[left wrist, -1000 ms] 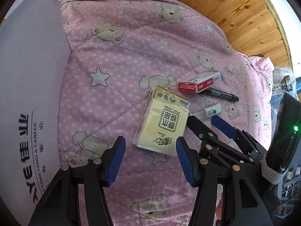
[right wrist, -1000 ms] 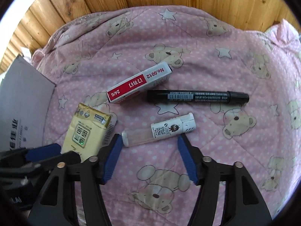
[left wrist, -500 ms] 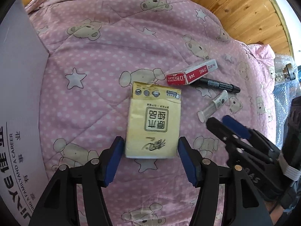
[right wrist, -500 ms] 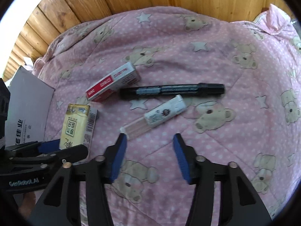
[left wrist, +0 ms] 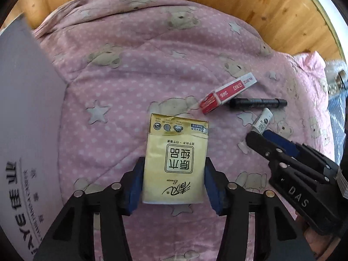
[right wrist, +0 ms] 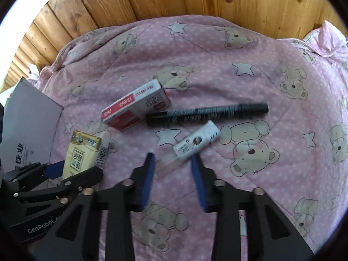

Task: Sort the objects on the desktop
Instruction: 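Grasp the yellow tissue pack with the left tool while the right tool grasps the white tube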

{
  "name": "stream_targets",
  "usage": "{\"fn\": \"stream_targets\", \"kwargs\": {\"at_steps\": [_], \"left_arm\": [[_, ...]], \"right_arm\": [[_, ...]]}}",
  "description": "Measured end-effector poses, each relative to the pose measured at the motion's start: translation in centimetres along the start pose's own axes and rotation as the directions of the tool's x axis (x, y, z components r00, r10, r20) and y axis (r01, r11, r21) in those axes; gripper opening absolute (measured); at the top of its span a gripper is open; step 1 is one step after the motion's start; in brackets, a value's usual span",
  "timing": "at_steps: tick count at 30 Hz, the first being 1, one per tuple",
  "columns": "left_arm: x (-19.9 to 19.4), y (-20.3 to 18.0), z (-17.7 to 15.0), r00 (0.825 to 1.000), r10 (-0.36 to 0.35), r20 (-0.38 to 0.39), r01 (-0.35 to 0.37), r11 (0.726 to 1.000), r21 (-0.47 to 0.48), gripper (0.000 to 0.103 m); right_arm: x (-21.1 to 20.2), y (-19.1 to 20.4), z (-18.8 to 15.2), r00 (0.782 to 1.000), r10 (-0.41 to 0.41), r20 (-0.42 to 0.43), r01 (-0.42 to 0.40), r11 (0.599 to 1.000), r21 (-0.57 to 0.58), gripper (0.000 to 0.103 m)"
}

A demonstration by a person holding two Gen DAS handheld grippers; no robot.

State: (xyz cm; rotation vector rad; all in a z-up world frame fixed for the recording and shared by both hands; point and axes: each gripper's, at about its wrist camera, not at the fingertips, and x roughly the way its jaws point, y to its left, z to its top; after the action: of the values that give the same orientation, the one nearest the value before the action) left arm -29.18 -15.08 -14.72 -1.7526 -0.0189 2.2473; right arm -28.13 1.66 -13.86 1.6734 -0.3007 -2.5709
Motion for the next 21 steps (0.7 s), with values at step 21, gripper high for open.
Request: {"fn": "stream_targets", "kwargs": {"at_steps": [21], "left_arm": [[-1.9,2.3,-1.1,0.998,-0.07,0.003,0.07,0.993,-0.1,0.052]], "right_arm": [[1.0,-1.1,1.3,0.996,-0.085,-0.01,0.085,0.974,0.208,0.024]]}}
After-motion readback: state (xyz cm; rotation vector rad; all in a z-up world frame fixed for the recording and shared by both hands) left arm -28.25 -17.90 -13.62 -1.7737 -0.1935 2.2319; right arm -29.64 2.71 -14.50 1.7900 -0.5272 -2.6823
